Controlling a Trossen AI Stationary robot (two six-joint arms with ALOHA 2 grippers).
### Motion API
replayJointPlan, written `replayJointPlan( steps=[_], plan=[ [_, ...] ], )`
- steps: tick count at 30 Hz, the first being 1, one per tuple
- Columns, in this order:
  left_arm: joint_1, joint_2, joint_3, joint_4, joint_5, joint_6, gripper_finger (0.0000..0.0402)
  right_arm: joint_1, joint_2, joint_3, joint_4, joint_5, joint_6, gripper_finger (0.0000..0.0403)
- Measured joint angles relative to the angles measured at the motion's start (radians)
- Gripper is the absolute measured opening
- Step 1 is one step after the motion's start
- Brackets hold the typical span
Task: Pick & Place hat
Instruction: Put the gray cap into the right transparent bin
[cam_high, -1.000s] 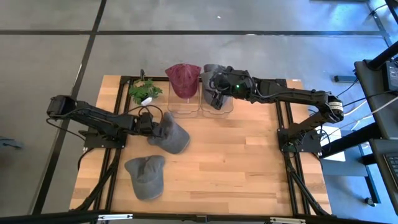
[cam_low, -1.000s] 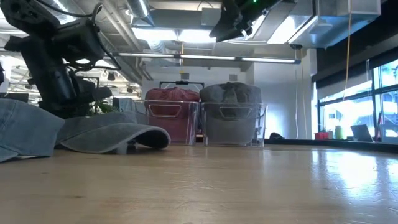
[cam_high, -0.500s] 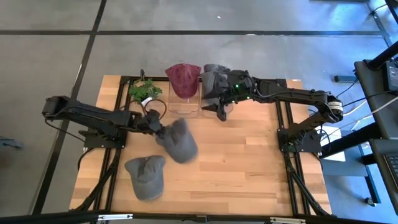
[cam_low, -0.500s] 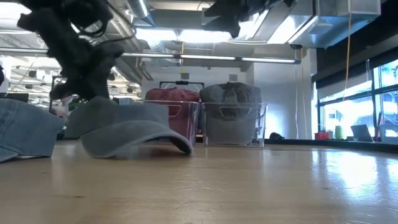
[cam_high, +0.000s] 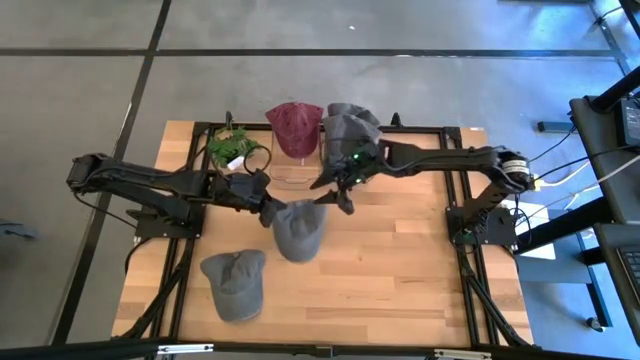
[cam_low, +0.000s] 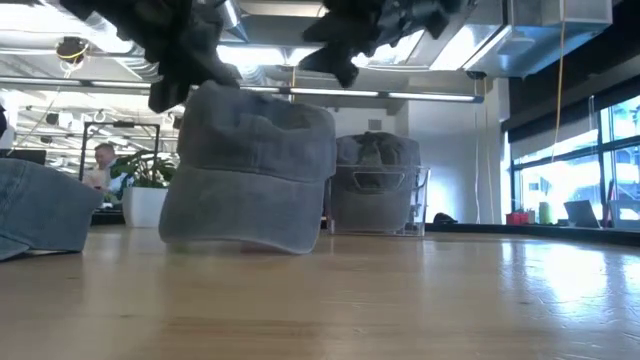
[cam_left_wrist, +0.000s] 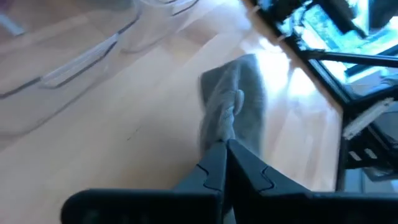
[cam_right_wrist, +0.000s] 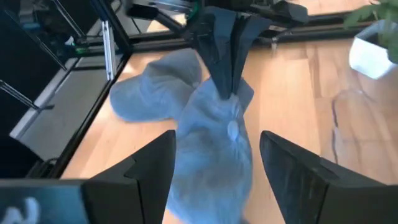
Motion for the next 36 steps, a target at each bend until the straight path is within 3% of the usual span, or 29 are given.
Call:
replayJointPlan(
  steps=[9, 22, 26, 32, 36],
  plan=[
    [-0.003, -0.001, 0.012, 0.055, 0.051, 0.038, 0.0003, 0.019, 0.105, 0.0, 0.122, -0.038, 0.054, 0.0232],
    [-0.006, -0.001, 0.012, 0.106, 0.049, 0.03, 0.0003, 0.029, 0.158, 0.001, 0.202, -0.058, 0.051, 0.0191],
    [-0.006, -0.001, 0.012, 0.106, 0.046, 0.03, 0.0003, 0.029, 0.159, 0.001, 0.194, -0.045, 0.072, 0.0151],
    [-0.006, -0.001, 0.012, 0.106, 0.041, 0.03, 0.0006, 0.029, 0.159, 0.0, 0.185, -0.031, 0.049, 0.0035],
    [-0.005, -0.002, 0.012, 0.106, 0.041, 0.032, 0.0015, 0.029, 0.159, 0.0, 0.185, -0.03, 0.065, 0.003]
  ],
)
